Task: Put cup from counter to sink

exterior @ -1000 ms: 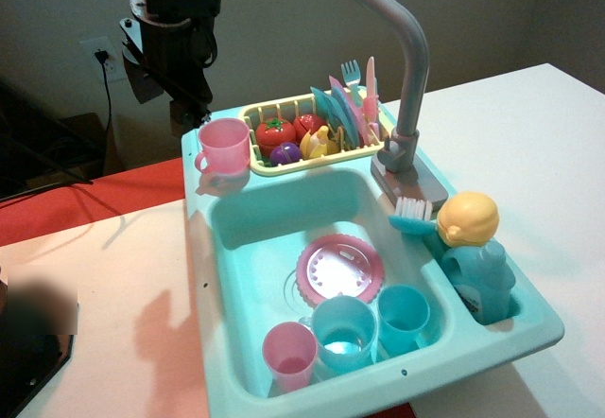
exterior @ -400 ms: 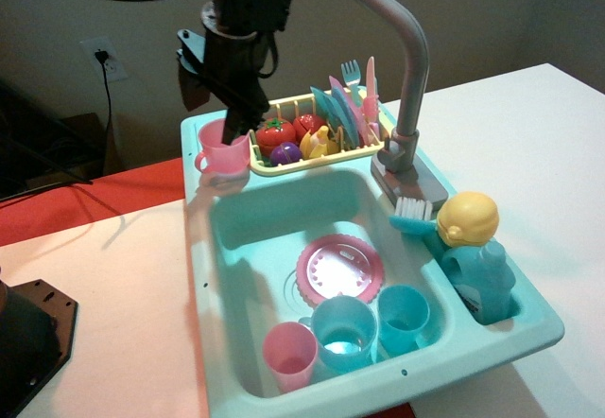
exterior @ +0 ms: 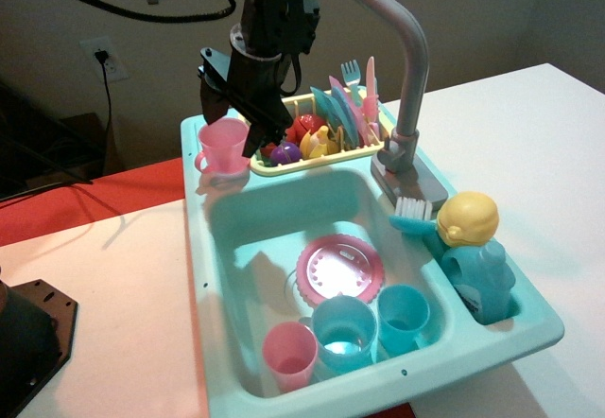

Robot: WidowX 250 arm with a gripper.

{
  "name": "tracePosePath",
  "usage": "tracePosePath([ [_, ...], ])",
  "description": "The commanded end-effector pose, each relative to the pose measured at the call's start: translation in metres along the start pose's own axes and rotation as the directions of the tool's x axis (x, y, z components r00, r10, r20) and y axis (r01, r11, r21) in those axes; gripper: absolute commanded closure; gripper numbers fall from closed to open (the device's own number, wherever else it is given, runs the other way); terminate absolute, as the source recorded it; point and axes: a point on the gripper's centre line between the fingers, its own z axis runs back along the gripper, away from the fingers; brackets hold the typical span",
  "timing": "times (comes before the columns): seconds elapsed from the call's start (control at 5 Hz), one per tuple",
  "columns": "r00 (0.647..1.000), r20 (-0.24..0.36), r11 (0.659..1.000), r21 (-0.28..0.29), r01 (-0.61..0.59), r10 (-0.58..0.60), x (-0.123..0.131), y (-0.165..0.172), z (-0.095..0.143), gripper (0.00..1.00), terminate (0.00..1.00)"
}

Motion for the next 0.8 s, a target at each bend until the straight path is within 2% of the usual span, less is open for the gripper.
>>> tracePosePath([
  [0.0, 0.999, 0.014, 0.999, 0.024, -0.030, 0.030, -0.0052, 0.0026, -0.0172, 0.00, 0.00],
  [0.2, 0.999, 0.020, 0.999, 0.036, -0.037, 0.036, -0.0053, 0.0043, -0.0252, 0.00, 0.00],
  [0.4, 0.998, 0.055, 0.999, 0.029, -0.039, 0.038, -0.0077, 0.0043, -0.0248, 1.00, 0.00],
  [0.6, 0.998, 0.057, 0.999, 0.029, -0.037, 0.035, -0.0085, 0.0044, -0.0231, 1.00, 0.00],
])
